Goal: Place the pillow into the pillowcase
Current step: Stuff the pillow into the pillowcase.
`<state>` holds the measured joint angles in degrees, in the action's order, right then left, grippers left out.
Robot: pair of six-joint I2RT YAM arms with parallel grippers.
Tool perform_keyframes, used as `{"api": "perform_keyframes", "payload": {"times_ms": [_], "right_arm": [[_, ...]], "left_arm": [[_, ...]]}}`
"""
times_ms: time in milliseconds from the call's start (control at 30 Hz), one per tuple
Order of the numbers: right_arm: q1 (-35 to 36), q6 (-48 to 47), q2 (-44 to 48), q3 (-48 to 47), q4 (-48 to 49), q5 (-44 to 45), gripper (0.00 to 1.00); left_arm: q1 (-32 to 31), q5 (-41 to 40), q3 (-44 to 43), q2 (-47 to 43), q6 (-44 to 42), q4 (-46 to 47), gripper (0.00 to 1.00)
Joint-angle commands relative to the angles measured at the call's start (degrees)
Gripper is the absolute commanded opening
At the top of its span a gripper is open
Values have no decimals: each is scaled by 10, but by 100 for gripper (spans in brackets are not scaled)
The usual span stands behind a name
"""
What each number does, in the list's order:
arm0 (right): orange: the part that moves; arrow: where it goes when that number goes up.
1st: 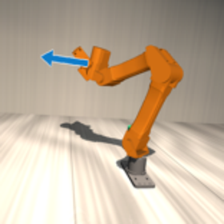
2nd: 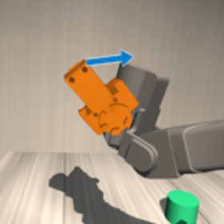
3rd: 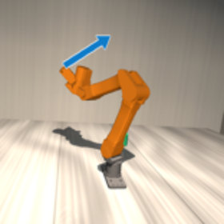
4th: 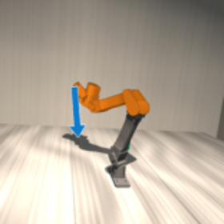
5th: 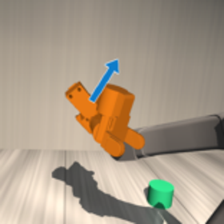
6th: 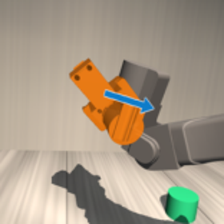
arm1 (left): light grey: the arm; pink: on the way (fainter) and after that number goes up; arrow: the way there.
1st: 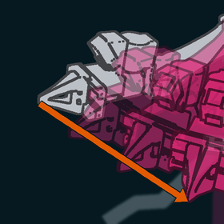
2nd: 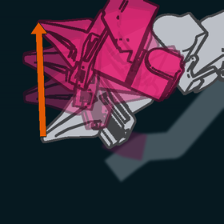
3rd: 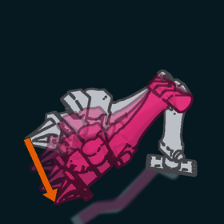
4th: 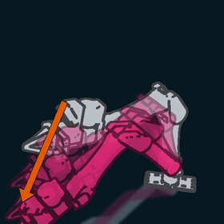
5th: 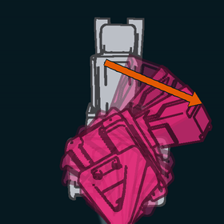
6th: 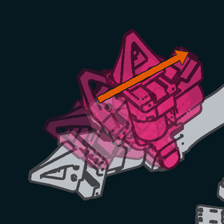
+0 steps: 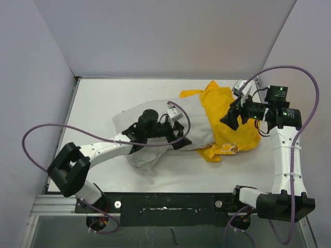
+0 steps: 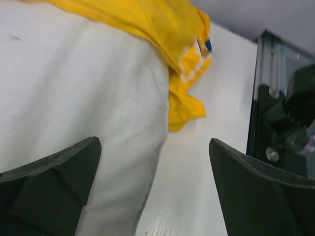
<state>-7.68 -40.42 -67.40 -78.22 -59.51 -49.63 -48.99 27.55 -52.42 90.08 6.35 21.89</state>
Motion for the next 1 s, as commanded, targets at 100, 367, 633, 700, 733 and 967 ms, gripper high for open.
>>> {"api": "perform_keyframes", "payload": {"times_ms": [100, 367, 633, 700, 733, 967], "right_arm": [[123, 109, -183, -139, 71, 189, 81], [184, 200, -363, -282, 77, 302, 80], [186, 185, -393, -252, 89, 310, 17], [187, 177, -377, -240, 93, 271, 2], [187, 173, -370, -238, 94, 243, 0], [199, 197, -390, -347, 61, 65, 0]], "left_arm": [[189, 49, -115, -97, 182, -142, 98], [256, -41, -267, 20, 69, -330, 98], [227, 12, -406, 210, -12, -448, 91], [200, 44, -401, 228, -23, -445, 83], [188, 67, -393, 233, -26, -431, 74], [192, 195, -313, 152, 88, -172, 0]]}}
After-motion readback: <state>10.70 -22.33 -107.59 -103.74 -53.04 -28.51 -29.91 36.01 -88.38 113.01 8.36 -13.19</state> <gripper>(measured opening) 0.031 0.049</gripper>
